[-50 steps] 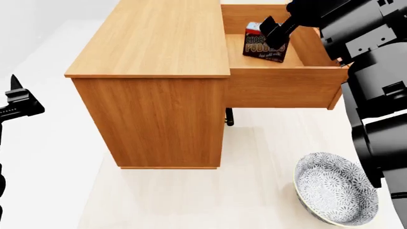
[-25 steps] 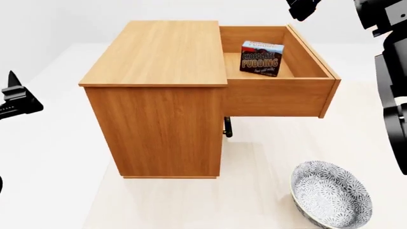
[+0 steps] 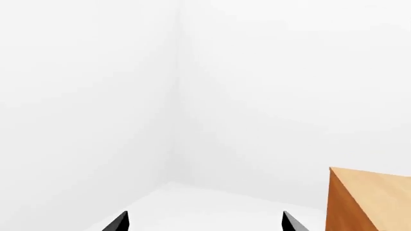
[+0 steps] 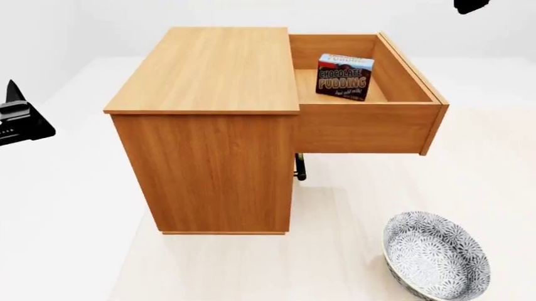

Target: Put the chocolate pudding in the top drawer of the cabinet and close it.

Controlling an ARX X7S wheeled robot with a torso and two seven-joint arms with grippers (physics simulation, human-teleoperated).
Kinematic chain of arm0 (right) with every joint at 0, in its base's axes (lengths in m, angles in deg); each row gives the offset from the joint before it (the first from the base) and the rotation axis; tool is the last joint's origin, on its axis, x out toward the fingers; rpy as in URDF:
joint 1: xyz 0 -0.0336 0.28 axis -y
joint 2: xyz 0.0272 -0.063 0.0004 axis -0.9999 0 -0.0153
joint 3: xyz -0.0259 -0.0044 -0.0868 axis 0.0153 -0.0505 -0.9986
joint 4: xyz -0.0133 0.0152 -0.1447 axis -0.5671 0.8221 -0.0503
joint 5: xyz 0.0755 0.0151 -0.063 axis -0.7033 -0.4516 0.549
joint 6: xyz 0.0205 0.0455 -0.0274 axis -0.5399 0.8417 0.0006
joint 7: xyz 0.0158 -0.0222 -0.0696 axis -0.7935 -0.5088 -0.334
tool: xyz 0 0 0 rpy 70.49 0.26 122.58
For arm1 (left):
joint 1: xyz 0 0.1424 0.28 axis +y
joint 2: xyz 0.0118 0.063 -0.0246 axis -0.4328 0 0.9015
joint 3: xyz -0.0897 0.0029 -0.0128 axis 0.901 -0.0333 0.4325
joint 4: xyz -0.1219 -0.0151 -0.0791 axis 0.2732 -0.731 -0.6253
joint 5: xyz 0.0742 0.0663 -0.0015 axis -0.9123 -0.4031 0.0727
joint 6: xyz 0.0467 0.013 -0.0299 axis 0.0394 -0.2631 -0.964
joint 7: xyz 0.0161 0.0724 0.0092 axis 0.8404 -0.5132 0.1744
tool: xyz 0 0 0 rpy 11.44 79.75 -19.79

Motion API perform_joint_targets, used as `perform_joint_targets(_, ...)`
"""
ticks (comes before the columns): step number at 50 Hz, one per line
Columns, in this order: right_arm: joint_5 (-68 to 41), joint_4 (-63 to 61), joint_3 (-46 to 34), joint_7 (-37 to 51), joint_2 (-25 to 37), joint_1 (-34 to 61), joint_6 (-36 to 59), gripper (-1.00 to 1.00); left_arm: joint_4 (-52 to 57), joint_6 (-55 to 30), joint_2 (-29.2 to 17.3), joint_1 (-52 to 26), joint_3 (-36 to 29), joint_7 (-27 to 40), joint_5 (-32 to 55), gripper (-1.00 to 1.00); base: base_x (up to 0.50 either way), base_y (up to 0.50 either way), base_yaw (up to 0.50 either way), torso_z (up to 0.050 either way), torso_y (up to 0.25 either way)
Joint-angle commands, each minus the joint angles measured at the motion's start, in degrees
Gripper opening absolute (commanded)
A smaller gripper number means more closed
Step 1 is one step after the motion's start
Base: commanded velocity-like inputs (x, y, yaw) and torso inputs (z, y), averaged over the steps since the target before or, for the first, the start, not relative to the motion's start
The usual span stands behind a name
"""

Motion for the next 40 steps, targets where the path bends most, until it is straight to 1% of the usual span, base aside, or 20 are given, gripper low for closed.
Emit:
perform_joint_targets(1,-3.67,-18.12,5.87,4.34,9.70,-10.15,7.86,1.00,3.26,-3.31,-0.28,-0.76,0.42,1.44,1.56,1.00,0.00,0.00,0.00,0.000,0.000)
perform_joint_targets(4,-4.44,-21.45,6.83,5.12,11.07,-12.47,9.38,1.00,3.65,-3.66,-0.16,-0.70,0.41,1.67,1.75,1.00,0.00,0.00,0.00,0.000,0.000)
perform_joint_targets(8,-4.87,-22.66,7.47,5.87,11.52,-13.97,9.67,1.00,4.18,-4.12,-0.19,-0.63,0.59,1.87,2.09,1.00,0.00,0.00,0.00,0.000,0.000)
perform_joint_targets(20,-4.35,-19.01,8.17,9.31,10.66,-17.13,5.08,1.00,4.19,-4.25,-0.11,-0.68,0.74,2.08,2.40,1.00,0.00,0.00,0.00,0.000,0.000)
perform_joint_targets(26,-3.78,-12.73,8.32,11.25,8.84,-17.64,-0.40,1.00,4.51,-4.51,0.00,-0.48,0.87,2.18,2.75,1.00,0.00,0.00,0.00,0.000,0.000)
perform_joint_targets(34,-1.83,3.38,7.62,14.46,5.21,-14.17,-11.37,1.00,3.81,-3.89,0.01,-0.69,0.16,2.20,2.20,1.00,0.00,0.00,0.00,0.000,0.000)
perform_joint_targets(40,-1.39,4.10,8.22,16.63,5.07,-15.58,-12.14,1.00,3.76,-3.71,-0.01,-0.47,0.00,2.35,1.96,1.00,0.00,0.00,0.00,0.000,0.000)
